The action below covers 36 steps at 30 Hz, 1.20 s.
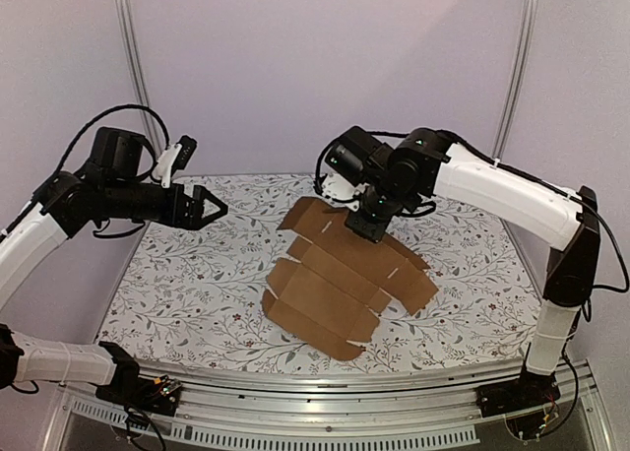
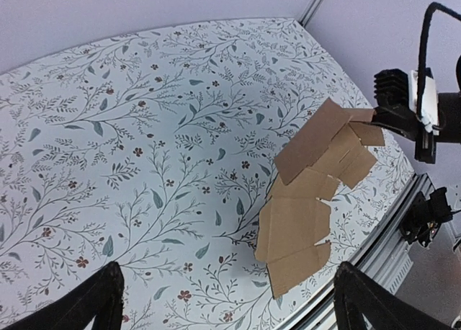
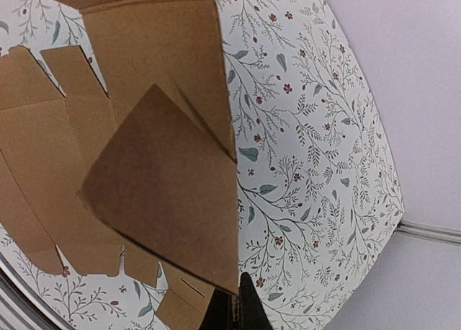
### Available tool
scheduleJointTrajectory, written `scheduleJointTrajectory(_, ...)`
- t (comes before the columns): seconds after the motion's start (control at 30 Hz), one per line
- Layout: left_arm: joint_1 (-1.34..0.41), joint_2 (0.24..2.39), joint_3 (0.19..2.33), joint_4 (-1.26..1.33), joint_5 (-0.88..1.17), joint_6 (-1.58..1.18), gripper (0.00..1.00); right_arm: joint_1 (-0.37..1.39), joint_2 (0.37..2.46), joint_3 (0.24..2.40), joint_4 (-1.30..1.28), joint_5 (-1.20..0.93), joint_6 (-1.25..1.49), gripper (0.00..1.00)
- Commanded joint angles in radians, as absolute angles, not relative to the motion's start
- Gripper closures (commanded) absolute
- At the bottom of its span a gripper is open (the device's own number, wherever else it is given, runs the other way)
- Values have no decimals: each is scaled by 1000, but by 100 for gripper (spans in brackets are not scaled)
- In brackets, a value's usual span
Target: Fold the paper box
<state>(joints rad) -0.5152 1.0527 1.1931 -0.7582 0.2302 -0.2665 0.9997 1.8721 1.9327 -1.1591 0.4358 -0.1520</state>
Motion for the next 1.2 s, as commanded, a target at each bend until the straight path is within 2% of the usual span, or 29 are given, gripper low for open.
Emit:
scheduleJointTrajectory(0.0,-529,1045,1151,-732,200,-283,0,1055,1963,1934,-1113,460,-335,100)
scheduleJointTrajectory(0.3,-531,1020,1043,-665,231,-363,0,1101,2017,1919,-1027,484,-510,100)
scheduleJointTrajectory(0.53,-575,1025,868,-490,296,-513,0,1113,2017,1926,-1027,426,-451,100)
scheduleJointTrajectory(0.73,-686,1083,864,-430,269,-522,3,1117,2036,1928,-1033,426,-395,100)
scheduleJointTrajectory(0.87,-743,1128,865,-420,222,-511,9,1117,2036,1939,-1064,406,-358,100)
scheduleJointTrajectory(1.03,-788,1174,882,-409,165,-491,24,1118,2033,1940,-1094,401,-335,100)
scheduleJointTrajectory(1.17,-811,1195,893,-404,120,-475,32,1117,2030,1942,-1108,388,-320,100)
